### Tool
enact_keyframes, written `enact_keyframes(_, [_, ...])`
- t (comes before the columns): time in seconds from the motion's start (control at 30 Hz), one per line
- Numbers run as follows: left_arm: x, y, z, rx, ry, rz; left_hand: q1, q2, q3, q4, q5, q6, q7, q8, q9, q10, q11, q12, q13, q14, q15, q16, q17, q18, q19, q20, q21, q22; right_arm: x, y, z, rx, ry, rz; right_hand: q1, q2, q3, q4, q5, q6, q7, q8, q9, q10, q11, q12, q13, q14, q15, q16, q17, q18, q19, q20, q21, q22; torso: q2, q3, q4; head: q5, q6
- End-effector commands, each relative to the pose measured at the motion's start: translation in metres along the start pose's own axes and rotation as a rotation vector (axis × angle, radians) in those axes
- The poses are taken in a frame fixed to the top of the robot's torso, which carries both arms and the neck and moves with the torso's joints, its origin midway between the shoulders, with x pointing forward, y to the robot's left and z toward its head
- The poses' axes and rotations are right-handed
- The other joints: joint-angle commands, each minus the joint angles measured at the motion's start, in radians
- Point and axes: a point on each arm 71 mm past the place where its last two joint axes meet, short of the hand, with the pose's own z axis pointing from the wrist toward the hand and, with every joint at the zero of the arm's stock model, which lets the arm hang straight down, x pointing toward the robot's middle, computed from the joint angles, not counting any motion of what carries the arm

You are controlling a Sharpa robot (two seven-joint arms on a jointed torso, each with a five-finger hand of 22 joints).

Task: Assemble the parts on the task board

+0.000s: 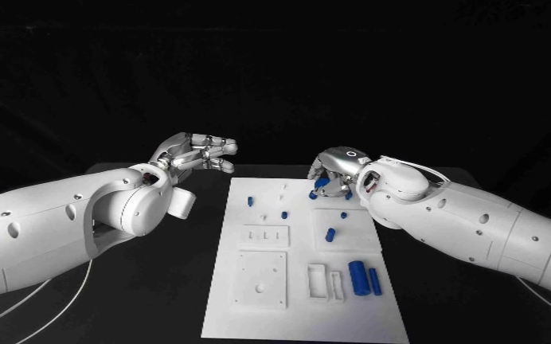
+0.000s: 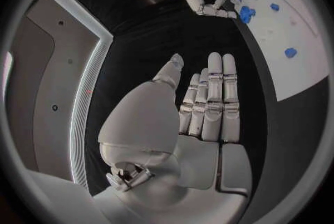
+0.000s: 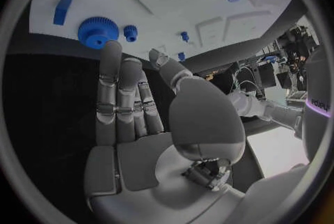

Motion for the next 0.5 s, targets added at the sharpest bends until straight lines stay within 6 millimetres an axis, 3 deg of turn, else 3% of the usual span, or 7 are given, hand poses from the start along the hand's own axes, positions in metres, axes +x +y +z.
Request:
enact_keyframes(0.03, [0.0028, -0.0039, 0.0003, 0.023, 0.025, 0.004, -0.006, 0.008, -0.004, 0.0, -0.005, -0.007, 0.001, 0.002, -0.001, -0.006, -0.001, -0.004, 0.001, -0.007, 0.001, 0.006, 0.002, -0.006, -0.008, 0.002, 0.002, 0.001, -0.0002, 0.0003, 0.0009, 0.022, -0.003, -0.094, 0.001, -0.01, 0.016, 0.001, -0.02, 0.01, -0.001, -0.003, 0.0, 0.009, 0.0, -0.003, -0.001, -0.004, 0.0, 0.004, -0.001, -0.011, -0.003, 0.0, -0.005, 0.007, 0.009, 0.0001, 0.0016, 0.001, 0.001])
enact_keyframes(0.17, [0.0031, -0.0042, 0.0006, 0.023, 0.027, 0.004, -0.006, 0.008, -0.004, 0.0, -0.005, -0.007, 0.001, 0.002, -0.001, -0.006, -0.001, -0.004, 0.001, -0.007, 0.001, 0.006, 0.002, -0.006, -0.008, 0.002, 0.002, 0.001, 0.0004, -0.0011, 0.001, 0.033, -0.006, -0.109, -0.005, -0.033, 0.077, 0.016, -0.03, 0.013, -0.001, -0.004, 0.0, 0.012, -0.001, -0.002, 0.0, -0.006, -0.001, 0.016, 0.003, -0.012, -0.001, -0.001, 0.03, 0.062, 0.014, 0.001, 0.0023, 0.004, 0.002])
enact_keyframes(0.3, [0.0019, -0.0041, 0.0008, 0.024, 0.024, 0.006, -0.006, 0.007, -0.005, 0.001, -0.007, -0.008, 0.001, 0.002, -0.001, -0.009, -0.001, -0.003, 0.001, -0.007, 0.001, 0.007, 0.002, -0.006, -0.008, 0.003, 0.003, 0.0, 0.0012, -0.0011, 0.0012, 0.036, -0.005, -0.119, 0.002, -0.035, 0.074, 0.03, -0.029, 0.014, -0.002, -0.003, 0.001, 0.012, 0.0, -0.003, -0.001, -0.006, 0.001, 0.022, 0.001, -0.01, -0.009, 0.0, 0.026, 0.095, 0.019, 0.0017, 0.0018, 0.007, 0.0])
enact_keyframes(0.5, [0.0013, -0.004, 0.0009, 0.022, 0.021, 0.007, -0.006, 0.006, -0.006, 0.0, -0.006, -0.009, 0.002, 0.002, -0.001, -0.012, 0.0, -0.004, 0.001, -0.007, 0.002, 0.007, 0.002, -0.006, -0.008, 0.003, 0.003, 0.0, 0.0029, 0.0002, 0.0009, 0.035, 0.004, -0.124, 0.002, -0.033, 0.087, 0.032, -0.036, 0.027, -0.006, -0.002, 0.002, 0.03, -0.006, -0.003, 0.0, -0.006, -0.001, 0.021, -0.004, -0.015, -0.013, -0.002, 0.019, 0.119, 0.028, -0.001, 0.0044, 0.006, -0.005])
